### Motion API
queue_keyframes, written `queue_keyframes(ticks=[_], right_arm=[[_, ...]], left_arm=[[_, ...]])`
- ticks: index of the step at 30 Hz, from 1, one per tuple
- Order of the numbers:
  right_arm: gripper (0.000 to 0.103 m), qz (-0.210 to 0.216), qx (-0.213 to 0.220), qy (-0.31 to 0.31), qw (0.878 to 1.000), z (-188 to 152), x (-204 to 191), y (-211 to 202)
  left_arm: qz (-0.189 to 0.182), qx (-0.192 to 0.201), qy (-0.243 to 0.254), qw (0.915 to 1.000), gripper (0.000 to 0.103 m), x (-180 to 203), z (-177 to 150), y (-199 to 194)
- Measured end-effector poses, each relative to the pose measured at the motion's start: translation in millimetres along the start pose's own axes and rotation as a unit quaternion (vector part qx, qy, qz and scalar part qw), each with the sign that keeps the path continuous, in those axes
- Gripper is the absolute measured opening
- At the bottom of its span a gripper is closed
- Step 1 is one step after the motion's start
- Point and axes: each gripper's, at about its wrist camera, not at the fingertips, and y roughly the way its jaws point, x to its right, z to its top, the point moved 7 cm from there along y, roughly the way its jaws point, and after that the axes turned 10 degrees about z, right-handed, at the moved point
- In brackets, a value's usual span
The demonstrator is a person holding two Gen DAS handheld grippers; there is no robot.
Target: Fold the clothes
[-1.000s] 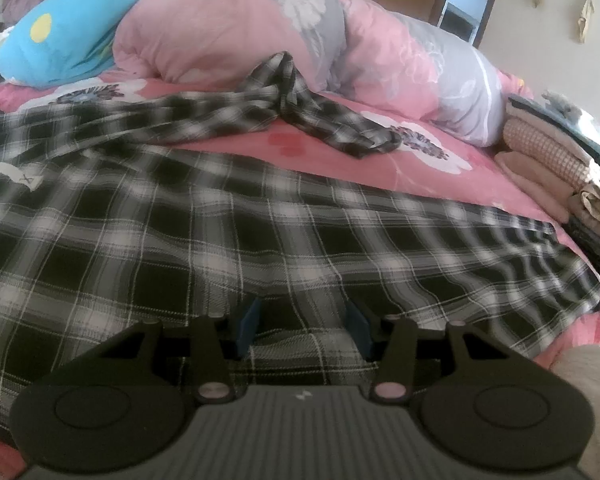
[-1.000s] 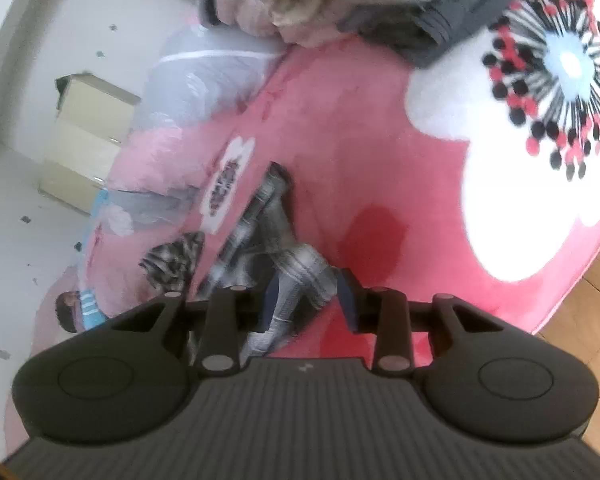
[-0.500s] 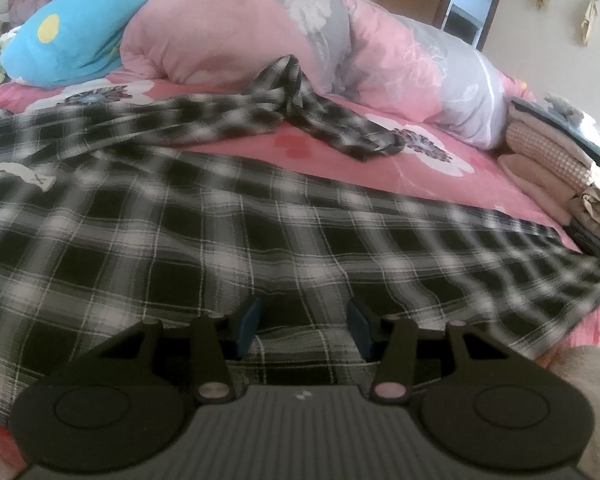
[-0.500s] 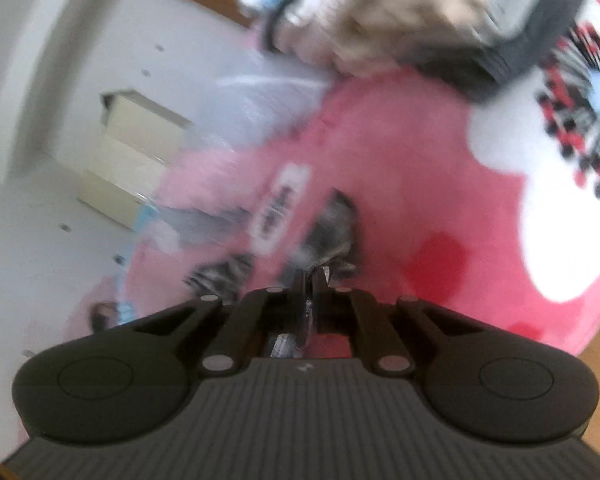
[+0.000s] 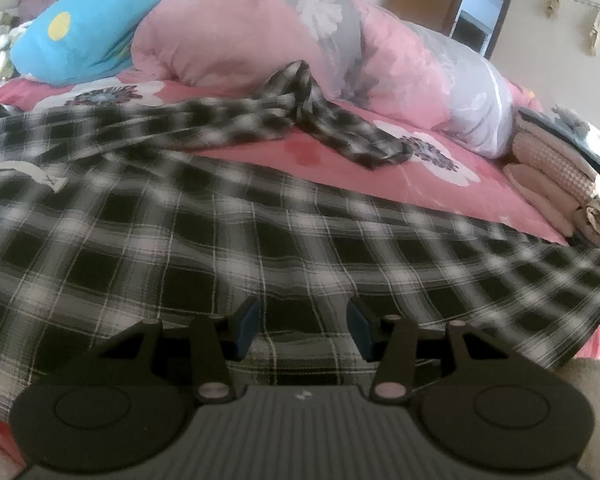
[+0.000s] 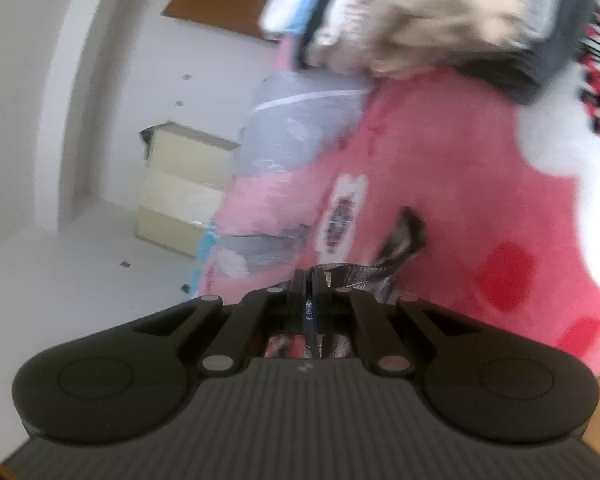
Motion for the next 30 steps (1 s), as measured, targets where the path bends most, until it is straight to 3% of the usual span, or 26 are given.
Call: queue_keyframes(ticks=[4, 11, 14, 18, 22, 24, 27, 30], right_arm=[[0.001, -0.027, 0.006, 0.003, 1.0, 1.4, 11.2, -10.5], [0.001, -0.127, 0.0, 0.059, 0.99, -23.9, 91.8, -36.4], [0.005, -0.195, -0.001, 0.028, 0.98, -22.7, 104.9, -43.4], [0.005, -0.203, 0.003, -0.025, 0.979, -3.9, 86.4, -41.3], [0.013, -0.182, -0.038, -0.085, 0.979, 11.2, 61.9, 3.5], [0.031, -0.169, -0.065, -0.111, 0.977, 14.3, 55.5, 36.6], [0.043, -0.163, -0.112, -0.163, 0.967, 16.3, 52.1, 87.4], [0.045, -0.182, -0.157, -0.199, 0.95, 18.8, 60.9, 128.7]], left_arm=[[0.0, -0.001, 0.001, 1.0, 0.05, 0.2, -1.6, -0.3], [0.002, -0.003, 0.008, 1.0, 0.05, -0.9, -0.3, -1.1], [0.006, -0.001, 0.013, 0.9999, 0.05, 0.1, 1.6, -1.8], [0.007, 0.009, 0.023, 0.9997, 0.05, 5.4, 5.5, -3.9], [0.001, 0.014, 0.036, 0.9992, 0.051, 16.0, 8.6, -1.9], [0.001, 0.011, 0.046, 0.9989, 0.051, 21.7, 9.3, 3.0], [-0.002, 0.006, 0.057, 0.9984, 0.051, 29.0, 9.6, 12.9], [-0.007, 0.004, 0.067, 0.9977, 0.051, 36.9, 11.6, 23.7]])
